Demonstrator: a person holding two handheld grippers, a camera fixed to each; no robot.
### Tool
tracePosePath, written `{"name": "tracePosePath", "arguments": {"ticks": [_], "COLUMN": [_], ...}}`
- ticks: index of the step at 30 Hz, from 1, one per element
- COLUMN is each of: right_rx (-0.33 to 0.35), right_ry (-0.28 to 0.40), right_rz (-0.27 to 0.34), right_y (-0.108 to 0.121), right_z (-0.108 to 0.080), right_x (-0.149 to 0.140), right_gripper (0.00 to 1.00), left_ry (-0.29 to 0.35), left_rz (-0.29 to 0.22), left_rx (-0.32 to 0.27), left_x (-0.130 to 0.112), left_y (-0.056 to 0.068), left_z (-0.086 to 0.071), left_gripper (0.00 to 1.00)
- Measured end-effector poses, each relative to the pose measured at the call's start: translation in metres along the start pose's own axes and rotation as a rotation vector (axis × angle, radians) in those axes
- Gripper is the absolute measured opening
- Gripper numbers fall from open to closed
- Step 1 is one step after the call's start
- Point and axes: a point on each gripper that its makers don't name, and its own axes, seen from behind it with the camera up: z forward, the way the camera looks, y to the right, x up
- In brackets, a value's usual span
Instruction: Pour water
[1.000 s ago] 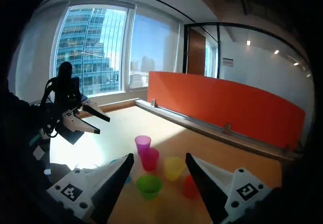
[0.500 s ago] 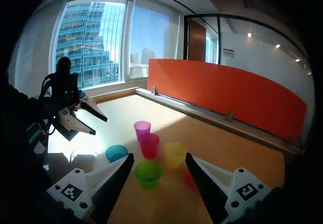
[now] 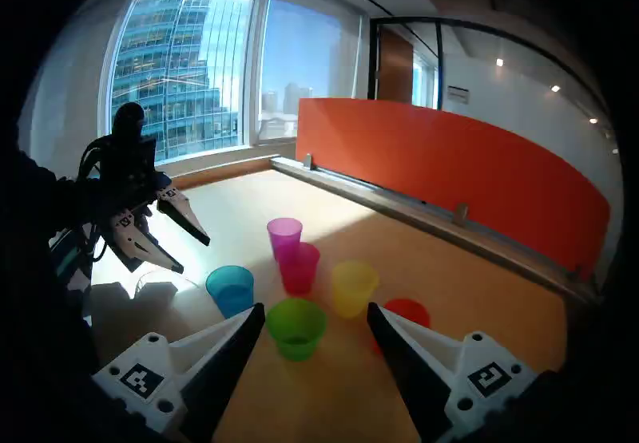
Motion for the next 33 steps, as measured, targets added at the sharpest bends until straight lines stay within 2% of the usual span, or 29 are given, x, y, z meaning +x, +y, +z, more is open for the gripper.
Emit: {"name": "tracePosePath", "arguments": {"ticks": [18, 33], "right_rx": [0.035, 0.053], "right_ry": [-0.035, -0.066], "right_rz": [0.007, 0.014], "right_y": [-0.005, -0.003], "right_z": [0.023, 0.041], "right_x": [-0.014, -0.025], "right_gripper": [1.0, 0.99], "left_ry": [-0.122, -0.158], "left_rz": [0.045, 0.059], "left_rx": [-0.041, -0.074], "left_x": [-0.028, -0.029], "left_y": [0.002, 0.0], "left_z": [0.034, 0.067], "left_gripper": [0.87, 0.87]}}
